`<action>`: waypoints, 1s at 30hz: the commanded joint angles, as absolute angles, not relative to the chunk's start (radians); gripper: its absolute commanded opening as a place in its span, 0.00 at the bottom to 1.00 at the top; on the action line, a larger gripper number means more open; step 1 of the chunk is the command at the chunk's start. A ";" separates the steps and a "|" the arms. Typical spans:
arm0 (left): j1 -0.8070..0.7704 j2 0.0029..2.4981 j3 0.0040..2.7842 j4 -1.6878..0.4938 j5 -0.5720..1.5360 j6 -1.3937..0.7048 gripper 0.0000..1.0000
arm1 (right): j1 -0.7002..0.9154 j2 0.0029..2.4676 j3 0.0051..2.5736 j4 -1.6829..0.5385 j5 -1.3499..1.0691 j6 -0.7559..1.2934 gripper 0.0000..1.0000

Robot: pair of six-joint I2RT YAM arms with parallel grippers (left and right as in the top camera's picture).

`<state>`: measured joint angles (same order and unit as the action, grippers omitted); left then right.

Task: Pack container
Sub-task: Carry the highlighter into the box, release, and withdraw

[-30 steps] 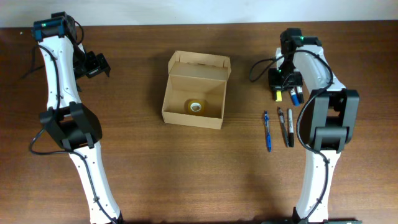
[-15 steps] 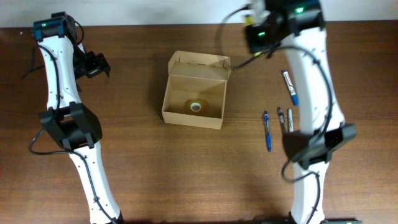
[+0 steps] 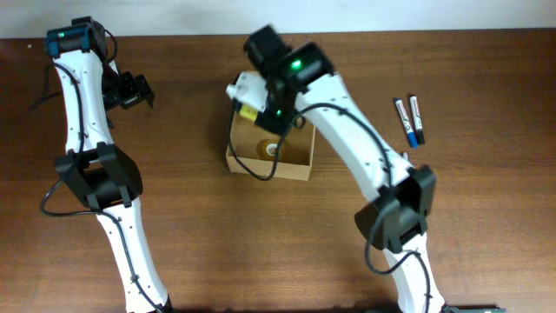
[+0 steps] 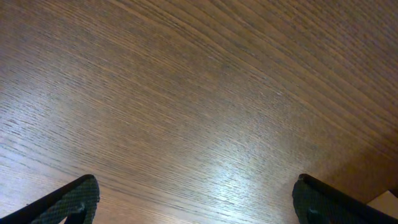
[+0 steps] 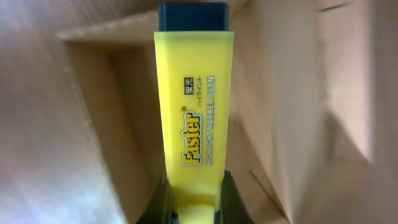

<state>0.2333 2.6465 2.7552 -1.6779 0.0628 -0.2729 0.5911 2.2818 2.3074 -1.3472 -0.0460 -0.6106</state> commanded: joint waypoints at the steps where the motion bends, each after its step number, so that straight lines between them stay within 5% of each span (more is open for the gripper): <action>1: 0.237 2.655 2.750 -1.676 0.052 -0.272 1.00 | 0.586 2.297 2.193 -1.288 -0.057 -0.678 0.04; 13: 0.237 2.655 2.750 -1.676 0.052 -0.272 1.00 | 0.581 2.297 1.975 -1.152 -0.105 -0.680 0.05; 16: 0.237 2.655 2.750 -1.676 0.052 -0.272 1.00 | 0.581 2.295 1.991 -1.153 -0.100 -0.650 0.32; 21: 0.237 2.655 2.750 -1.676 0.052 -0.272 1.00 | 0.581 2.276 2.087 -1.195 -0.070 -0.565 0.39; 23: 0.237 2.655 2.750 -1.676 0.052 -0.272 1.00 | 0.581 2.255 2.155 -1.213 -0.022 -0.509 0.53; 30: 0.237 2.655 2.750 -1.676 0.052 -0.272 1.00 | 0.553 2.153 2.382 -1.272 0.182 -0.271 0.50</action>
